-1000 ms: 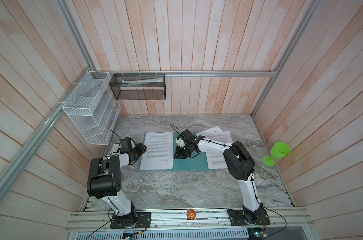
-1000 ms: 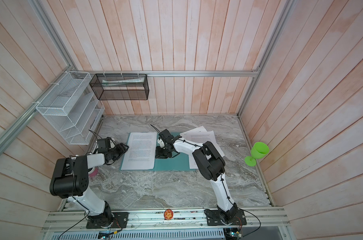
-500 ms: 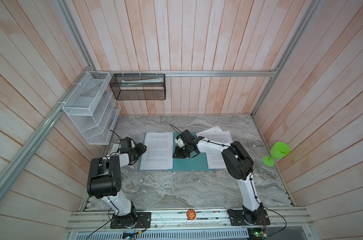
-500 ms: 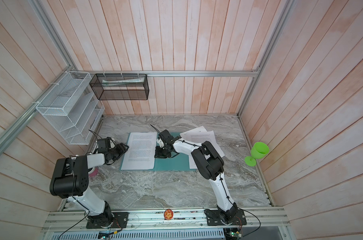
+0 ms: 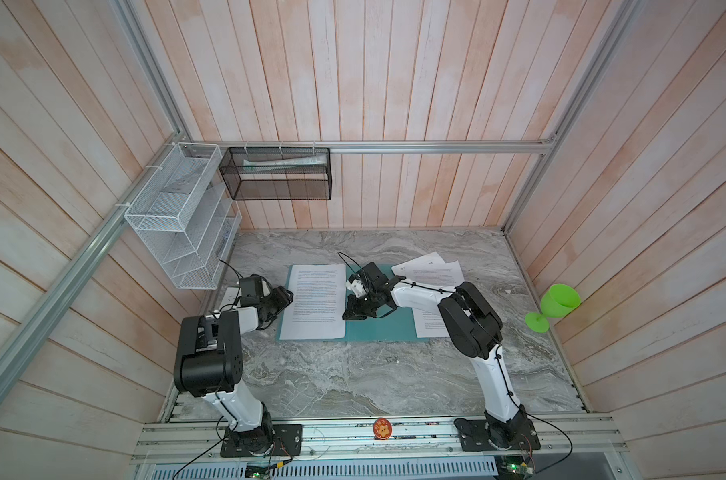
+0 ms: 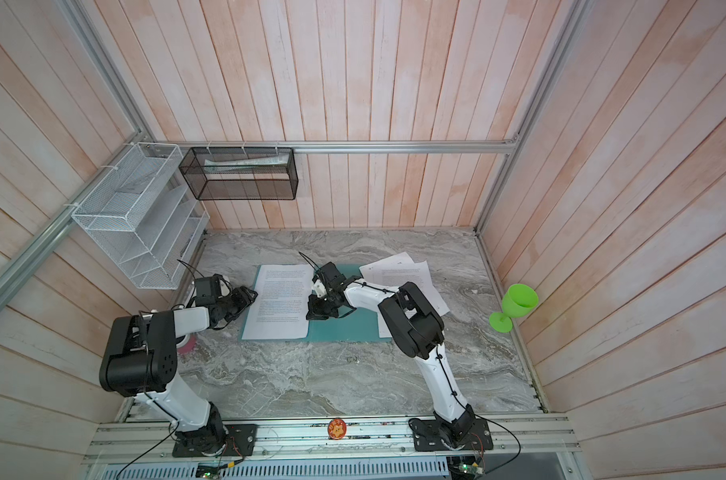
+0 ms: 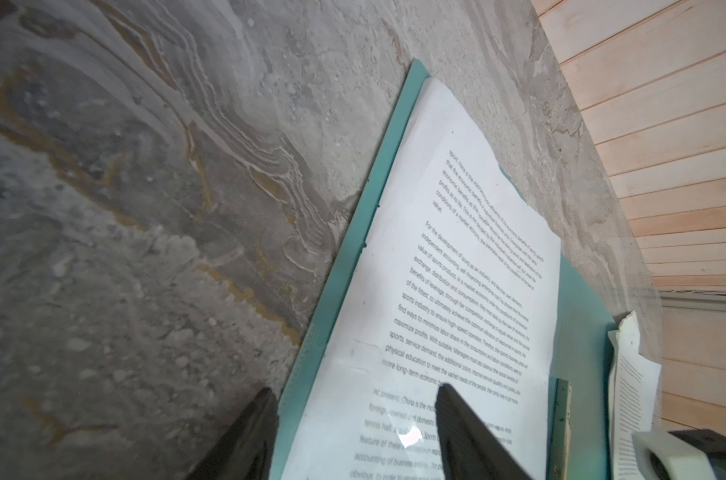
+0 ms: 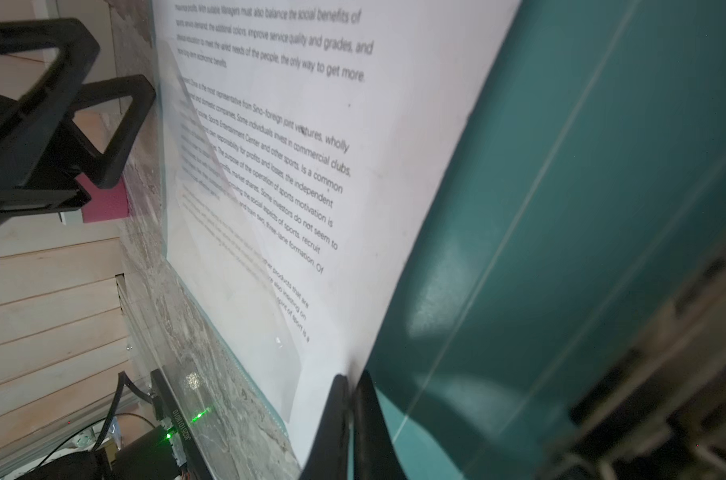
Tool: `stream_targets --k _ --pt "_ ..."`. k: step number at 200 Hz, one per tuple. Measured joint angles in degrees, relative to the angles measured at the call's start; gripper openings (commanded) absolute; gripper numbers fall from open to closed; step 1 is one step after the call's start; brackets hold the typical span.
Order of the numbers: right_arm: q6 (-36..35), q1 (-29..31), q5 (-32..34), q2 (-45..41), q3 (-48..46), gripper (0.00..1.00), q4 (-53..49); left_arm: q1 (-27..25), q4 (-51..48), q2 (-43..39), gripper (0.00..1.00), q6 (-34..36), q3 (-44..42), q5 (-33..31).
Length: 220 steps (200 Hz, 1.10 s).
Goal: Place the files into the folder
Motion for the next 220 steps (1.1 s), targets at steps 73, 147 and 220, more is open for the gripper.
stream_targets --k 73,147,220 --pt "-0.02 1.29 -1.97 1.62 1.18 0.0 0.04 0.04 0.0 0.02 0.63 -0.02 0.0 0.0" --pt "1.16 1.03 -2.34 0.68 0.26 0.23 -0.04 0.04 0.02 0.02 0.64 -0.02 0.0 0.02" --pt "1.22 -1.29 -2.45 -7.5 -3.91 0.33 -1.84 0.04 0.15 -0.04 0.69 -0.02 0.0 0.22"
